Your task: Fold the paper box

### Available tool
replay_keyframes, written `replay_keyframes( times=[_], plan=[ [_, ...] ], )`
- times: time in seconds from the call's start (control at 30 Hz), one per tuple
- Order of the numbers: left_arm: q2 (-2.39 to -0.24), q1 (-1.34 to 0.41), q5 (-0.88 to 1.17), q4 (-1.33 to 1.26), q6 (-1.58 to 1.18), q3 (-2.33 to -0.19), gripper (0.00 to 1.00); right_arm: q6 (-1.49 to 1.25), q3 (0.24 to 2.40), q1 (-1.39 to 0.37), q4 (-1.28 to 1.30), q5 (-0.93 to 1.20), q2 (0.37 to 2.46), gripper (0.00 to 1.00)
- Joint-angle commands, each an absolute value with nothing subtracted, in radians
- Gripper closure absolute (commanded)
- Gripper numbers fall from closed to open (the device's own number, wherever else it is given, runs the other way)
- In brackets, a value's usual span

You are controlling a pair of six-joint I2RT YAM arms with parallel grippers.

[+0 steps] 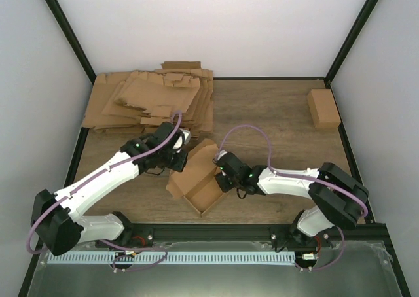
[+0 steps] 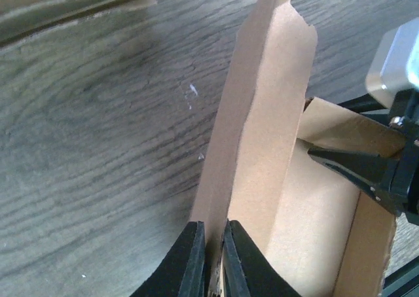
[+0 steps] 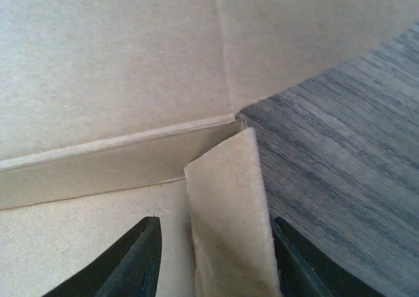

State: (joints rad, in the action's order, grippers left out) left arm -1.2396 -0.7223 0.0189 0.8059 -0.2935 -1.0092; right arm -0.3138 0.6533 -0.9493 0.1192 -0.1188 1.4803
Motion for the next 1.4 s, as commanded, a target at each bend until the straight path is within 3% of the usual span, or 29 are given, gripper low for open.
replay_keyframes(
  times=[0.0,0.33,0.5,0.73,0.8,0.93,1.27,1.37],
  plan=[
    [-1.23,-0.721,0.09,0.756,-0.229,-1.041,0.91,-0.311,0.702,-0.968,0.132,-0.135,1.479,0.52],
    [-1.241,-0.721,0.184,0.768,-0.142,-1.06,0.94,-0.274,0.749,-0.966,0.204,-0.102,1.429,0.47],
    [-1.244,-0.722,0.18,0.786,-0.121,-1.08,0.95,-0.239,0.791,-0.966,0.273,-0.122,1.445,0.36],
    [-1.231,-0.722,0.172,0.812,-0.097,-1.11,0.95,-0.265,0.803,-0.966,0.334,-0.129,1.448,0.36],
    [-1.226,-0.721,0.168,0.819,-0.093,-1.12,0.95,-0.281,0.797,-0.966,0.341,-0.124,1.431,0.32],
    [-1.213,-0.722,0.158,0.832,-0.09,-1.136,0.96,-0.325,0.759,-0.966,0.34,-0.098,1.39,0.12],
    [-1.218,-0.722,0.197,0.834,-0.072,-1.135,0.96,-0.357,0.711,-0.964,0.315,-0.071,1.336,0.06],
    [-1.219,-0.722,0.205,0.836,-0.073,-1.135,0.96,-0.329,0.739,-0.949,0.345,-0.067,1.337,0.08]
  ],
)
